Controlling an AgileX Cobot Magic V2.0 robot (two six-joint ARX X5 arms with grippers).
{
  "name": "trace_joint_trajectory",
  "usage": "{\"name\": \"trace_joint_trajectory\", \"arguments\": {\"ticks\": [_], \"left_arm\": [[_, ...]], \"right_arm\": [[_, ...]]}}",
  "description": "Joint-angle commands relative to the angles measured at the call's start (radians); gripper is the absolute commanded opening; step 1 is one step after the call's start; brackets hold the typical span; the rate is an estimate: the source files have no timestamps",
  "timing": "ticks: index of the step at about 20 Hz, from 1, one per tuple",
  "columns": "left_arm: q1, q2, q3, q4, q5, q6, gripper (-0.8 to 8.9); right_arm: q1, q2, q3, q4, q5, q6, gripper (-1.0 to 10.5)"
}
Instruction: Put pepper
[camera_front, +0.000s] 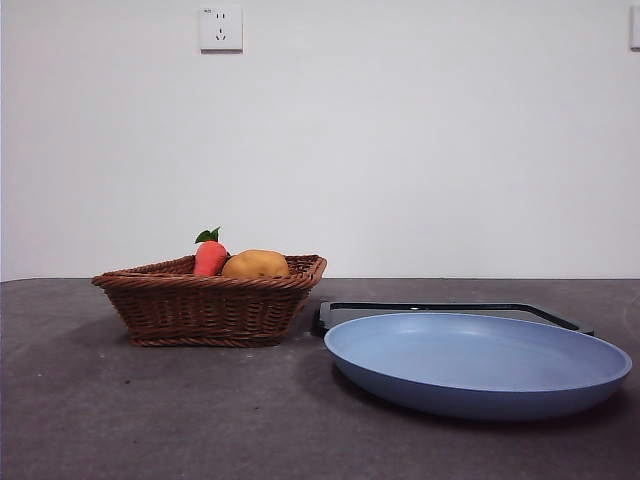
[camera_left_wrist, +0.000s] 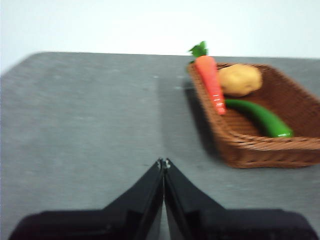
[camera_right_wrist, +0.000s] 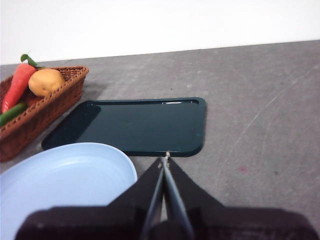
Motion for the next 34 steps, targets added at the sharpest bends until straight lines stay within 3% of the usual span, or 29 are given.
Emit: {"name": "trace_joint_trajectory", "arguments": {"ticks": [1,6,10,13,17,21,26,34], "left_arm": [[0.003,-0.002,-0.010,0.013,0.056,-0.109,0.08],[0.003,-0.002,-0.010,0.021,0.177,-0.198,0.07],[0.003,-0.002,-0.009,0.069,0.264,-0.318,0.06],[0.003,-0.002,-0.001,0.090,0.298,-0.384,0.06],[0.003,0.013,0.042,0.074,0.317,-0.405,0.07],[0.003,0.066,0.130,0.034,0.317,-0.404,0.07],[0.003,0.198,0.272,0.000,0.355,-0.364,0.07],[0.002,0.458,0.535,-0.191,0.500,-0.170,0.07]], "right_arm": [[0.002,-0.004,-0.005,0.002,0.000,0.132,0.1],[0.002,-0.004,-0.005,0.015,-0.003,0.282,0.1],[0.002,-0.004,0.018,0.018,-0.043,0.389,0.1],[0.002,-0.003,0.055,0.017,-0.055,0.410,0.1],[0.002,0.019,0.129,0.016,-0.055,0.409,0.1],[0.002,0.087,0.228,0.013,-0.056,0.401,0.1],[0.003,0.216,0.376,-0.053,-0.085,0.333,0.1],[0.005,0.476,0.681,-0.388,-0.206,0.114,0.1]]}}
